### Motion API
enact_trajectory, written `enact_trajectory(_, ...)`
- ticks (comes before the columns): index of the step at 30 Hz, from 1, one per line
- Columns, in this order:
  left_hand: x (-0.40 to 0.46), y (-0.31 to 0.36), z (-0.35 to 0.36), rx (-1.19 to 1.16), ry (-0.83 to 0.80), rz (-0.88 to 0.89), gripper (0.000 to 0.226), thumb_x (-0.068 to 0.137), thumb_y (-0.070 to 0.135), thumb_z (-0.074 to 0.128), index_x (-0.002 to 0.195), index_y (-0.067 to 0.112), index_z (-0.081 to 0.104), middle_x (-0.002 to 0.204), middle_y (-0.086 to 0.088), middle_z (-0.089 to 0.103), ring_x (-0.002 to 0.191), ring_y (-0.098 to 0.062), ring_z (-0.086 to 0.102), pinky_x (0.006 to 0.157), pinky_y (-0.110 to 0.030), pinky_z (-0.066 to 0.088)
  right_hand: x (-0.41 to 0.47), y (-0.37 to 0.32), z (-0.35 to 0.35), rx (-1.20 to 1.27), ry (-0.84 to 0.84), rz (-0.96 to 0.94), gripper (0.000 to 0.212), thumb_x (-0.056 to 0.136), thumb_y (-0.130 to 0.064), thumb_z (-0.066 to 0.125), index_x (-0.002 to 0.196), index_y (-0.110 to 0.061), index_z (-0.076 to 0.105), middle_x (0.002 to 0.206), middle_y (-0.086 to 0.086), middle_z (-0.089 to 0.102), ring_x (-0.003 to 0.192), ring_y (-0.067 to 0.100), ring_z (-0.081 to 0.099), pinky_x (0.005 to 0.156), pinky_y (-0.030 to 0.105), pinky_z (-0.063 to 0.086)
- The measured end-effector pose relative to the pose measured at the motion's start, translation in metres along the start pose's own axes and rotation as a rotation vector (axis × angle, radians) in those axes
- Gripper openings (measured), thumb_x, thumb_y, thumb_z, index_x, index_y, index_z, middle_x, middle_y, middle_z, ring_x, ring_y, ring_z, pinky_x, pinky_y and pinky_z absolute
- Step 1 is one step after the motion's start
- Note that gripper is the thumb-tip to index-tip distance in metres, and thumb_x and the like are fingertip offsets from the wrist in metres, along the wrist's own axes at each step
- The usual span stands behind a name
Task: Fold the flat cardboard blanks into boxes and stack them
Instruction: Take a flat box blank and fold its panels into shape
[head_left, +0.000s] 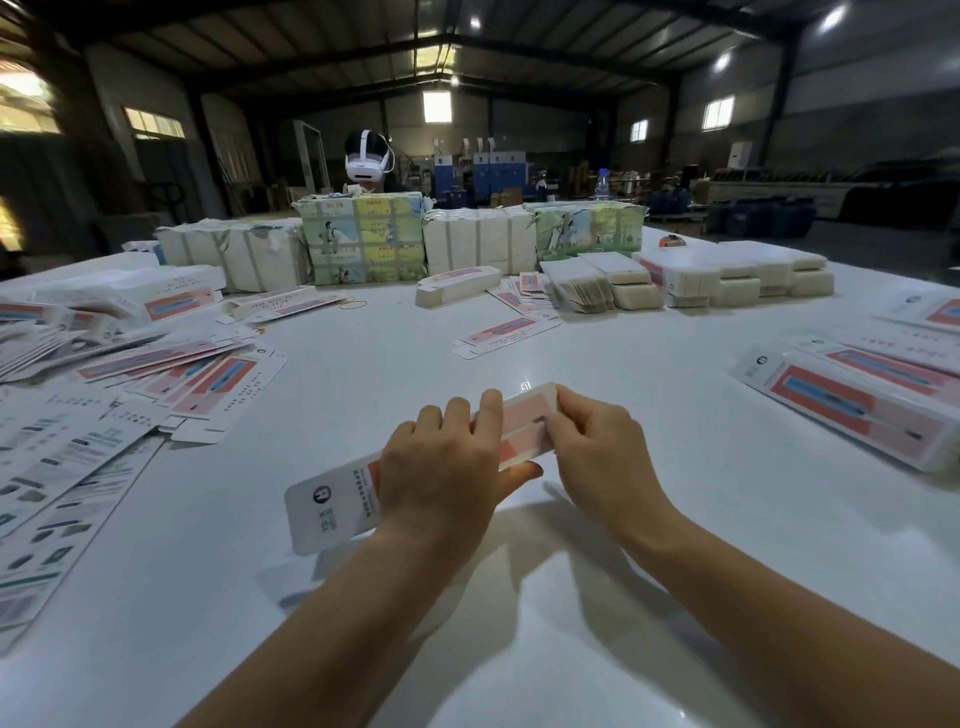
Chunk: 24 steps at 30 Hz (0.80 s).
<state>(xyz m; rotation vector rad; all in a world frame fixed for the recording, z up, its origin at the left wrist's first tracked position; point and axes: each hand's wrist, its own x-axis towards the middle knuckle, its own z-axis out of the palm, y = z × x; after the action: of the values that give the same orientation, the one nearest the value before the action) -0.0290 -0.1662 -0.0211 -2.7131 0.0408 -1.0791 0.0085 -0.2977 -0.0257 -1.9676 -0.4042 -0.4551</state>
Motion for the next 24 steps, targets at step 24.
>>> enact_trajectory(24, 0.000, -0.003, 0.015, -0.034, -0.107, -0.075, 0.081, 0.075, 0.078, 0.010, 0.134, 0.026, 0.034, 0.109, 0.007, 0.058, 0.090, -0.015, 0.061, 0.059, -0.026, 0.034, -0.002, 0.001, 0.005, 0.075, -0.032, 0.061, 0.031, 0.098, -0.023, 0.046, 0.084, -0.013, 0.072, 0.071, 0.001, 0.068, 0.068, 0.015, 0.057, 0.065, 0.028, 0.044)
